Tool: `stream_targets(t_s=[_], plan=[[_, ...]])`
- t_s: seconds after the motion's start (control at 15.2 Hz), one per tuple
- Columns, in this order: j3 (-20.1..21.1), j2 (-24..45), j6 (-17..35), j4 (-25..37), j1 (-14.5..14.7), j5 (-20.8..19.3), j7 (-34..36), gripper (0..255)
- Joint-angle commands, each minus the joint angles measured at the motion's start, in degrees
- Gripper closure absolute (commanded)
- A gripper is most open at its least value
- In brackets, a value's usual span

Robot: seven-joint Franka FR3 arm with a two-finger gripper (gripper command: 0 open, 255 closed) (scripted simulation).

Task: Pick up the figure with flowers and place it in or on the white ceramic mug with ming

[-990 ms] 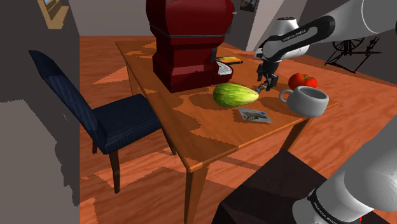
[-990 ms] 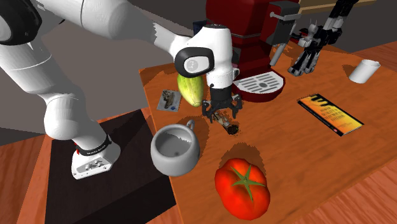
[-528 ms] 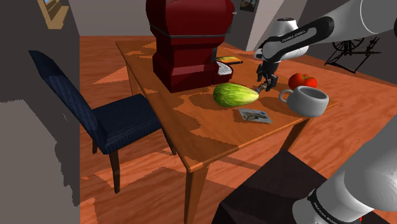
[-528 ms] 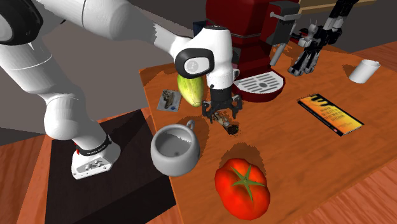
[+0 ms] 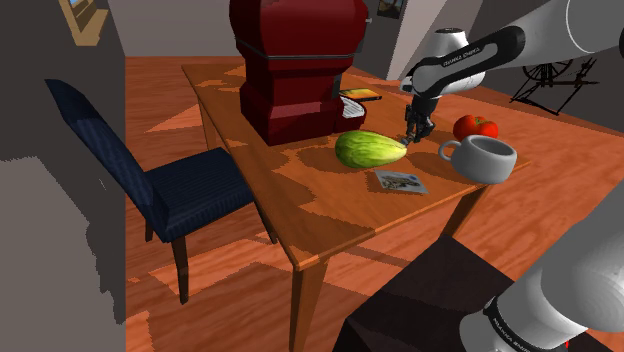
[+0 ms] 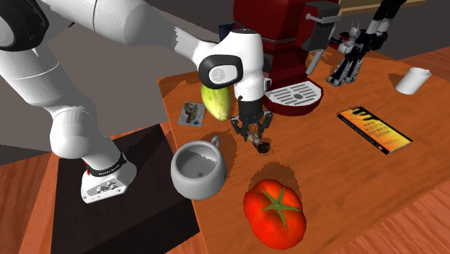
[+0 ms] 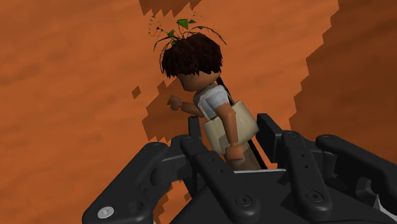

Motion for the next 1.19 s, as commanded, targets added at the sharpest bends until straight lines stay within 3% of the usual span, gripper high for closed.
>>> stream_targets(t_s=[0.0,1.12], plan=[[0.0,0.0,0.0,0.0,0.0,0.0,0.0,255],[0.49,-4.15,-12.01,8.09,0.45,-0.44,-0.94,255]])
